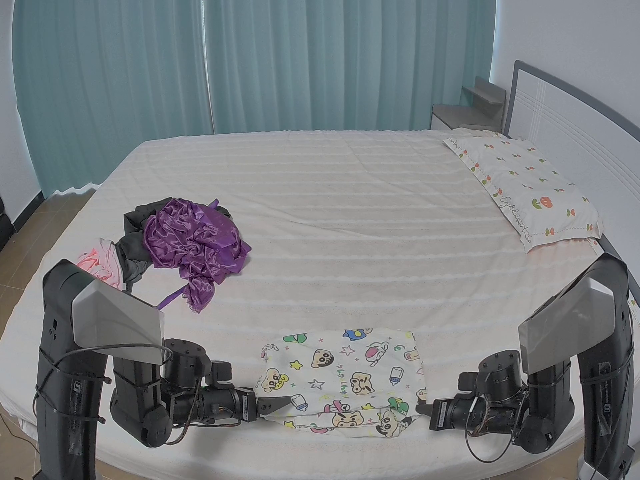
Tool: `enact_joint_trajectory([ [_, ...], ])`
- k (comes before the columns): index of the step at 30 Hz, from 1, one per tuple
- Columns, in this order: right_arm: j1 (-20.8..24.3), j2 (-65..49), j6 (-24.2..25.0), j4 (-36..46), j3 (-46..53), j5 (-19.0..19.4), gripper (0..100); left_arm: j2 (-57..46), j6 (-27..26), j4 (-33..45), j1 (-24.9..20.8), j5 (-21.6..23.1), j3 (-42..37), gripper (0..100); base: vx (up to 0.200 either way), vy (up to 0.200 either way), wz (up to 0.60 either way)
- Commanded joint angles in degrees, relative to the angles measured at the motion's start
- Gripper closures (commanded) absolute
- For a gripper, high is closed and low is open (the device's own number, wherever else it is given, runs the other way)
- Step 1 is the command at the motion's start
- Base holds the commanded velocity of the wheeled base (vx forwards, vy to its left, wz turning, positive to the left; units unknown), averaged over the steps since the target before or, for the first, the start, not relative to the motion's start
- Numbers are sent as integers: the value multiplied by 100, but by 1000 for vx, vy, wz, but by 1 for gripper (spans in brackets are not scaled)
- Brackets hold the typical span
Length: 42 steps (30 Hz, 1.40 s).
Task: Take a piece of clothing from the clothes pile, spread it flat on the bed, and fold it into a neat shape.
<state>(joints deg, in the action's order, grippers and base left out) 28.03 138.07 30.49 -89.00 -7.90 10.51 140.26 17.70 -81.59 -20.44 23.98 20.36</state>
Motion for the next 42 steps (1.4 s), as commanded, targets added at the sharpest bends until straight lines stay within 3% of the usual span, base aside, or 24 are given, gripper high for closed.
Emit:
enact_joint_trajectory([
  [1,-148,-307,-210,-100,403,109,100,1,120,-23,40,89,-14,0,0,0,0],
  [5,-298,-219,-553,-100,561,294,100,-26,234,-32,40,125,12,0,0,0,0],
  [14,-263,44,-632,-100,456,347,100,-26,243,-32,40,125,30,0,0,0,0],
  [15,-263,62,-685,-100,447,347,0,-26,260,-32,49,125,38,0,0,0,0],
  [21,-377,-237,-1019,-100,421,347,0,-52,682,-270,67,204,47,0,0,0,0],
  [26,-702,-1019,-570,-100,-1,496,0,-8,884,-630,120,371,-23,0,0,0,0],
  [34,-1308,36,-289,867,-2102,514,0,10,884,-656,120,371,-23,0,0,0,0],
  [37,-1273,651,-105,1043,-2699,514,0,10,884,-656,120,371,-14,0,0,0,0],
  [42,-1177,712,-113,1465,-3068,505,0,18,875,-665,111,371,-14,0,0,0,0],
])
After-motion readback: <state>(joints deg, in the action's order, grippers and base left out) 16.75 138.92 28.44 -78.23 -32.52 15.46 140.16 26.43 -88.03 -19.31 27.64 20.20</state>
